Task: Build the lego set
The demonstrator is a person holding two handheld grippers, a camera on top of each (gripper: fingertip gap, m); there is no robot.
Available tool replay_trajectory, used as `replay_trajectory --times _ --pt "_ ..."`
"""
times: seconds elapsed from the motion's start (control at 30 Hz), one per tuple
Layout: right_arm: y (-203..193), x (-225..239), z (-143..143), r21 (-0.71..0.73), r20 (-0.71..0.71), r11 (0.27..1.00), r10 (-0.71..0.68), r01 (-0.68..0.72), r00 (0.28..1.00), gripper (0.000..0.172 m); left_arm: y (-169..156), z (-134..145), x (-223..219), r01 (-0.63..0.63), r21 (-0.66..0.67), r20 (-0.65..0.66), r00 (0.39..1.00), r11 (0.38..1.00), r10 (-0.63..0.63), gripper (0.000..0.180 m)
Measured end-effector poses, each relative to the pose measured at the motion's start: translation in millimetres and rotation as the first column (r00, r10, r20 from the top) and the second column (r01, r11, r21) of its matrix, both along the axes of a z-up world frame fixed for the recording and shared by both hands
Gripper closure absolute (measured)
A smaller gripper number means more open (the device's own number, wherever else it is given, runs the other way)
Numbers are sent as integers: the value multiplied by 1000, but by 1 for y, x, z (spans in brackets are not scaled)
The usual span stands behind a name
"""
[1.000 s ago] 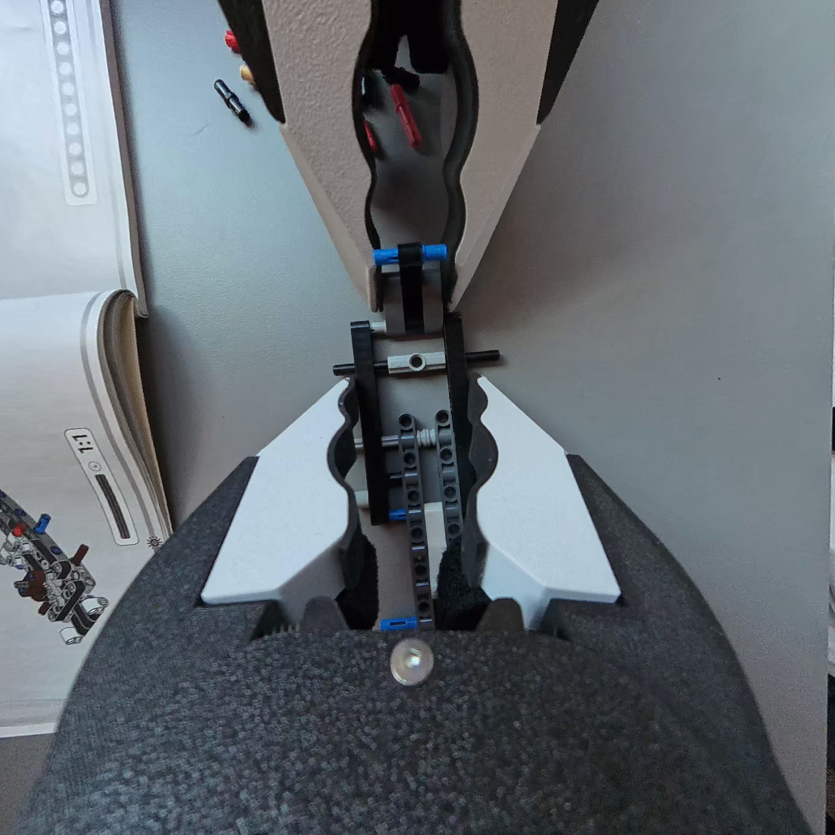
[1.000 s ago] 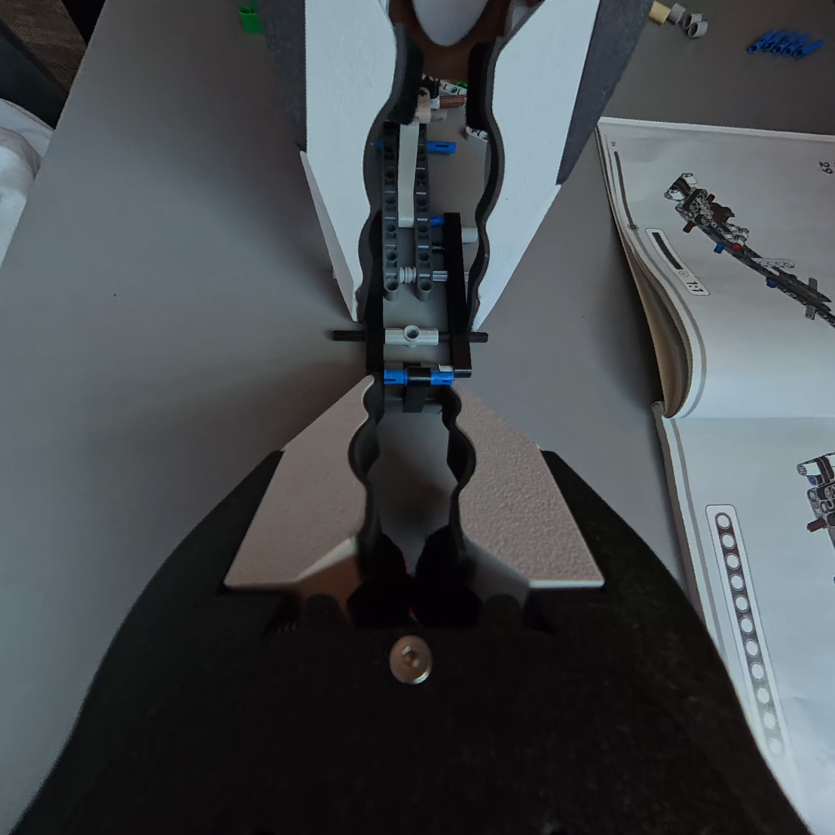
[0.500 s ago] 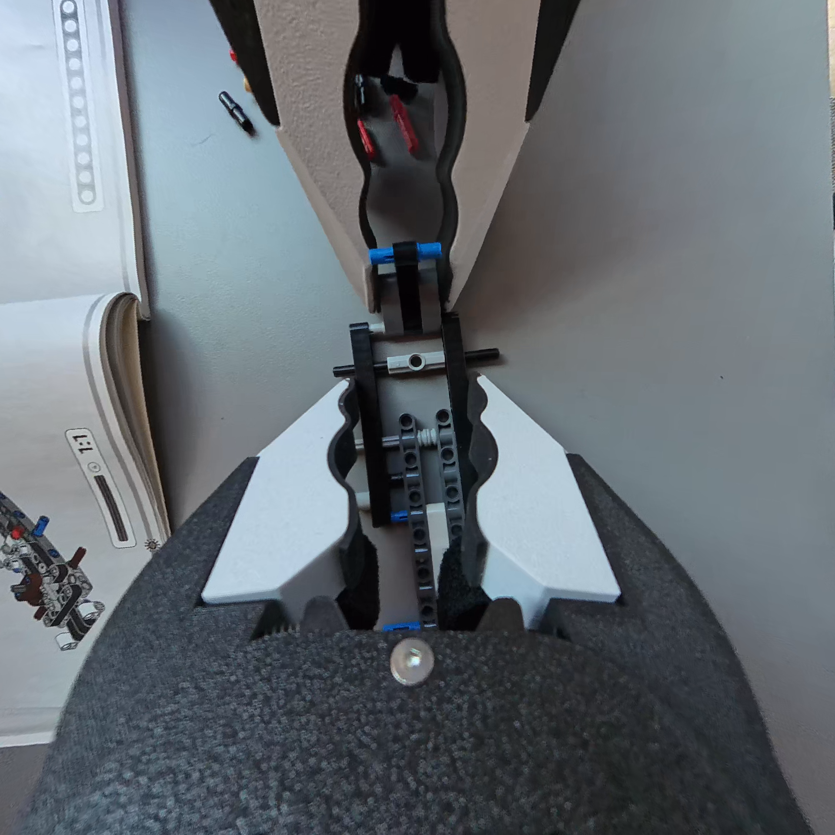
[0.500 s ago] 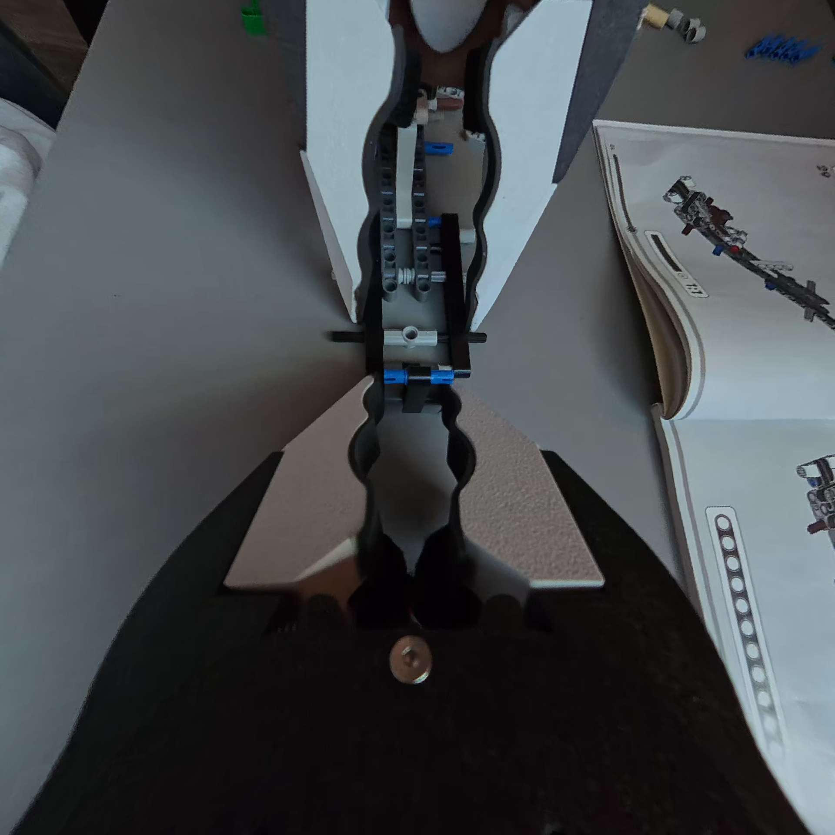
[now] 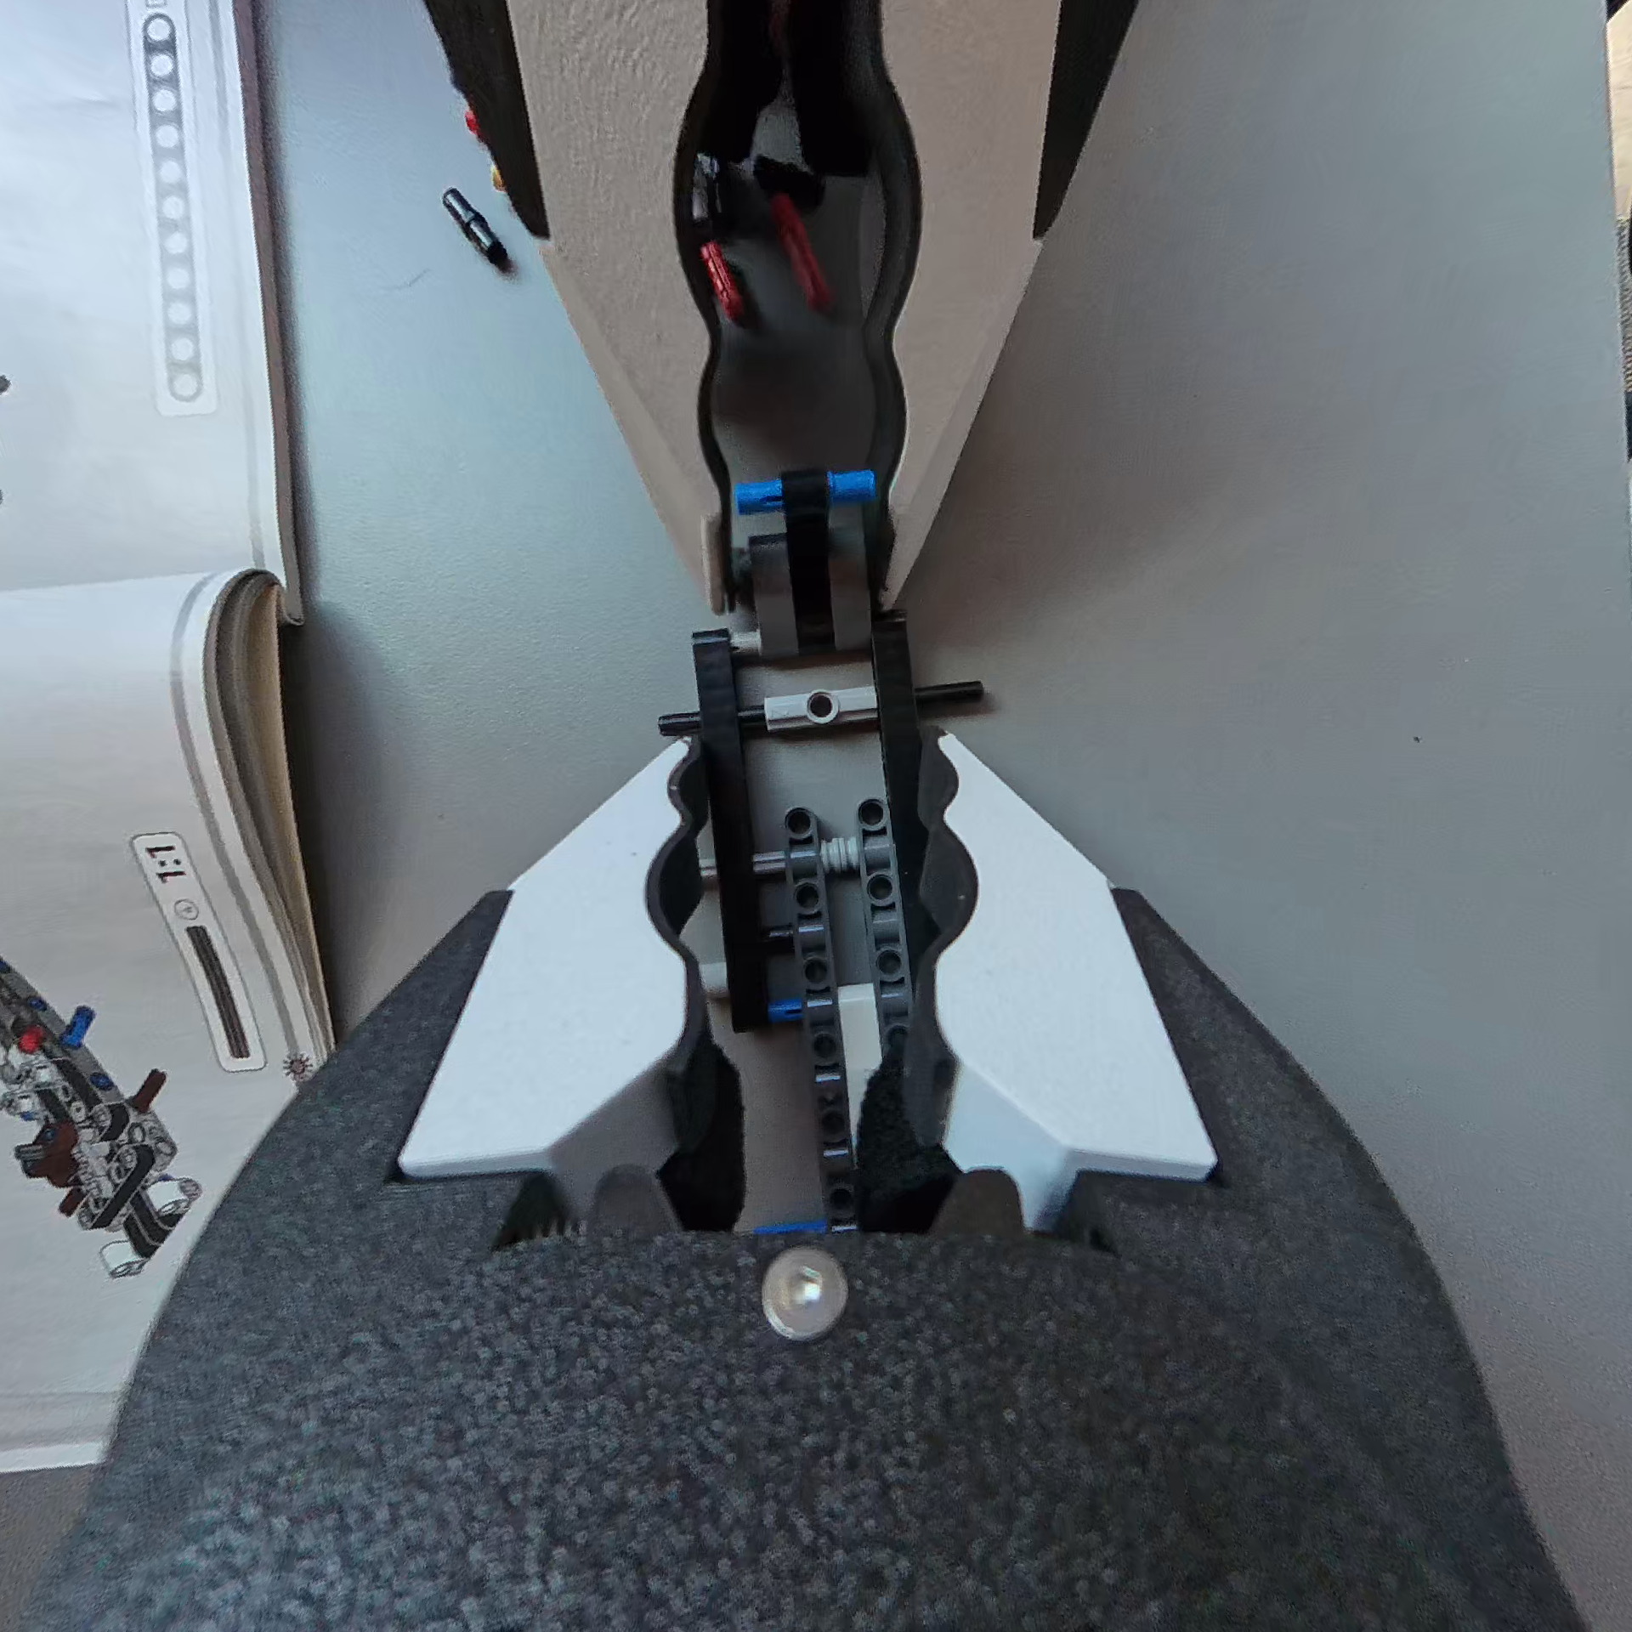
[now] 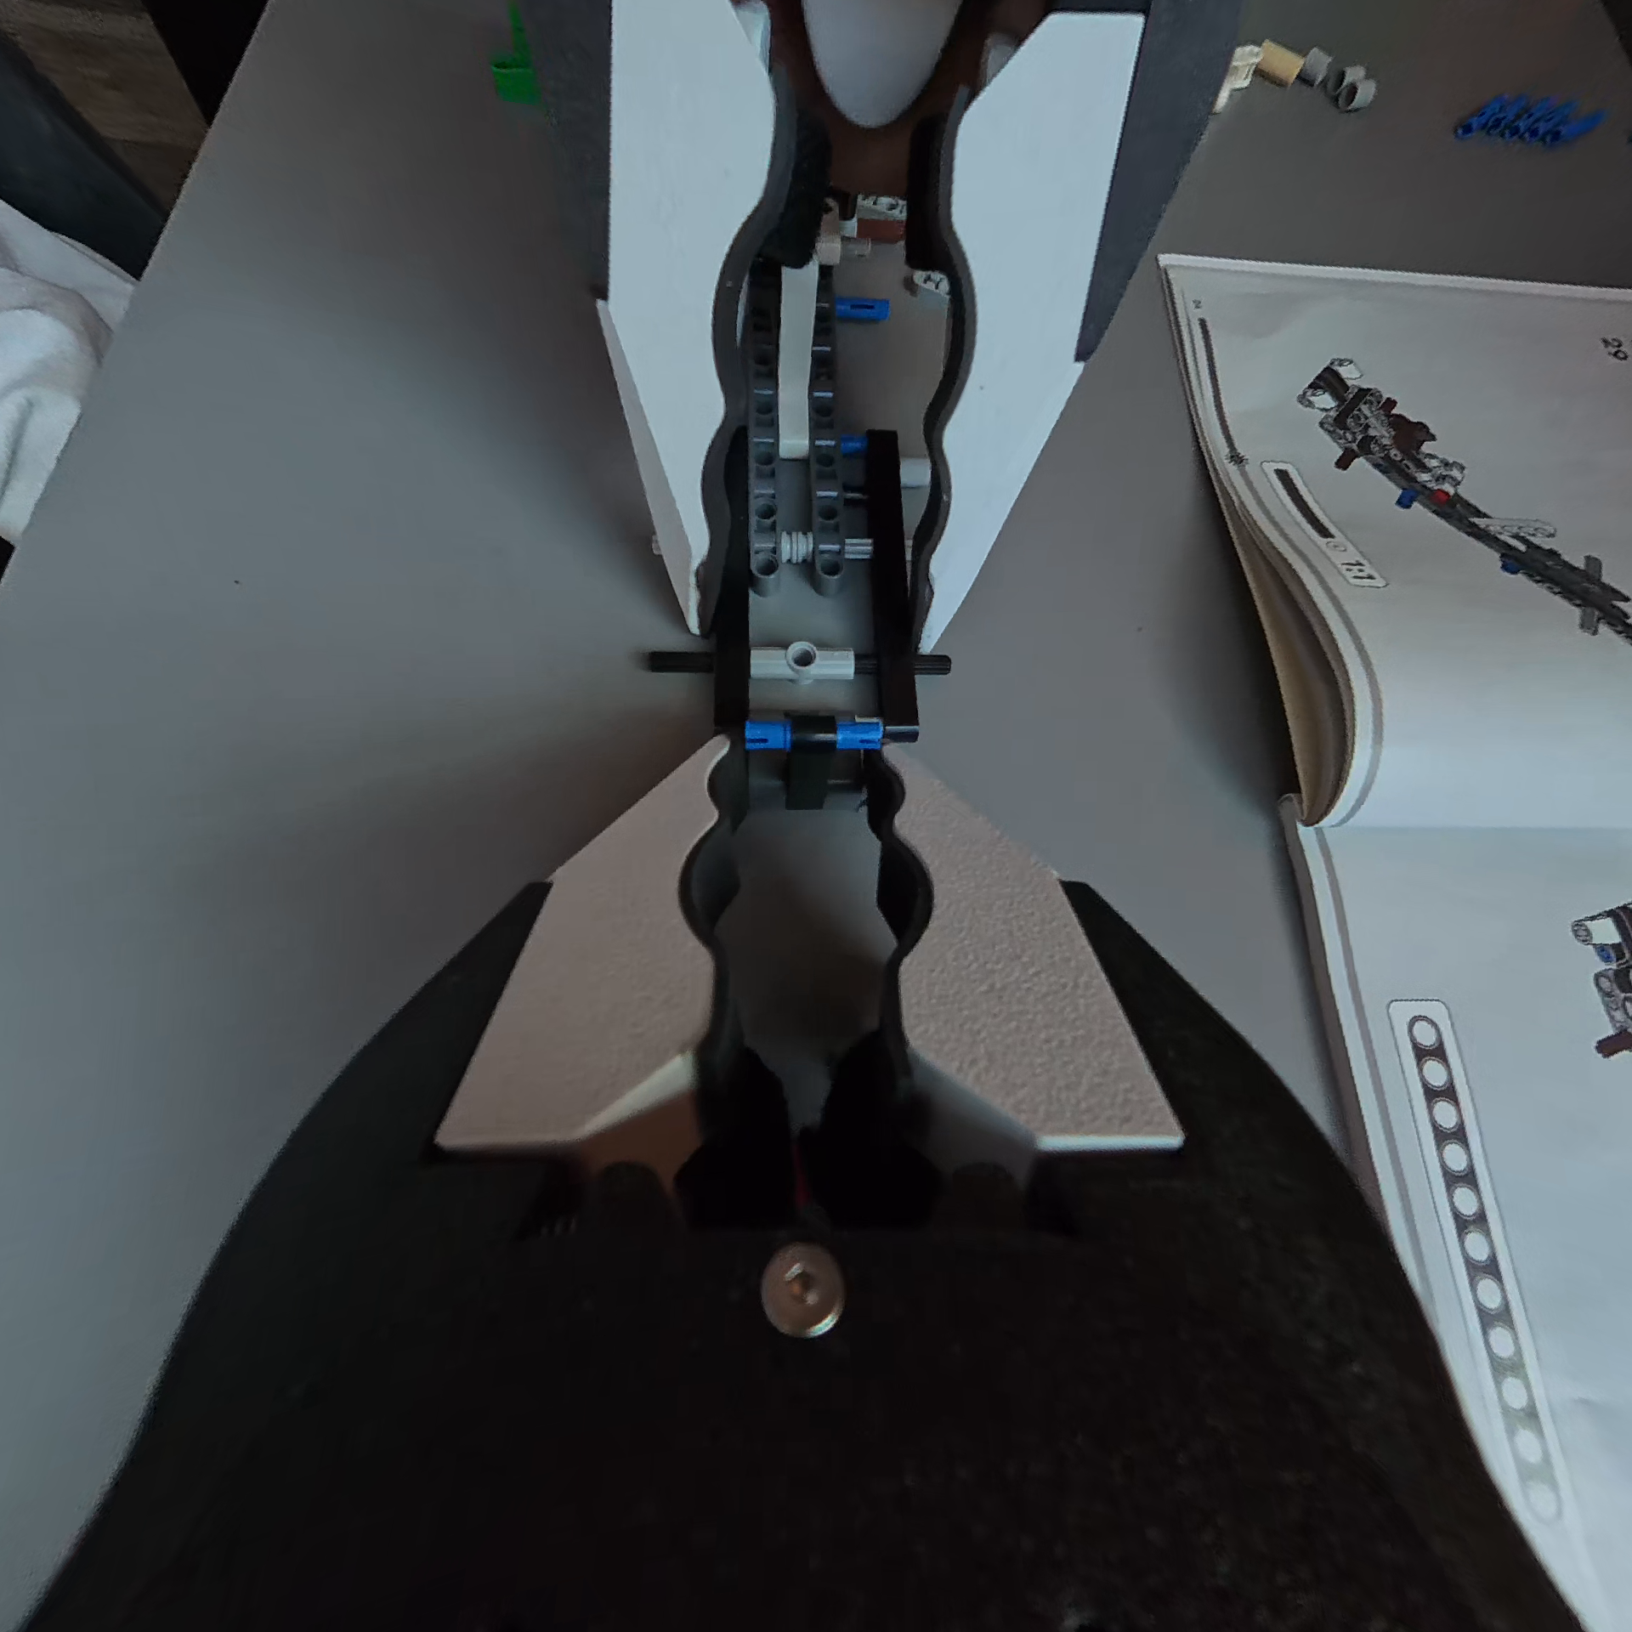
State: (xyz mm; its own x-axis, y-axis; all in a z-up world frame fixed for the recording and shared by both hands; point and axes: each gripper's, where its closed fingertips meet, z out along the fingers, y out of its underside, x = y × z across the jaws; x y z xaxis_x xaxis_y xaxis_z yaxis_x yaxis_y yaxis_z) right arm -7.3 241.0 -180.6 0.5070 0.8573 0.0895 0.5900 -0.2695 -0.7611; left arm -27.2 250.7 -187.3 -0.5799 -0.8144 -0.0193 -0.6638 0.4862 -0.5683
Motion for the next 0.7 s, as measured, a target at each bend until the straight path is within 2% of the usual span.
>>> replay_trajectory --times 0.07,0.17,0.37,0.47,0.7 --pt "3 2 1 30 12 999 -20 19 1000 138 0 0 0 -6 -4 3 1000 1000 7 134" --pt "4 4 1 29 11 999 -27 26 1000 135 -1 0 0 -6 -3 -1 1000 1000 6 134" --pt "6 3 -2 -86 -38 996 -13 10 999 124 -2 0 -1 7 2 -12 1000 1000 -7 134" --pt "2 -1 -2 -107 -49 993 37 -42 998 131 -2 0 -1 12 1 -16 1000 1000 -12 134" --pt "1 -2 -3 -90 -35 992 82 -85 996 131 -3 0 -1 26 -4 -10 1000 1000 -26 134"
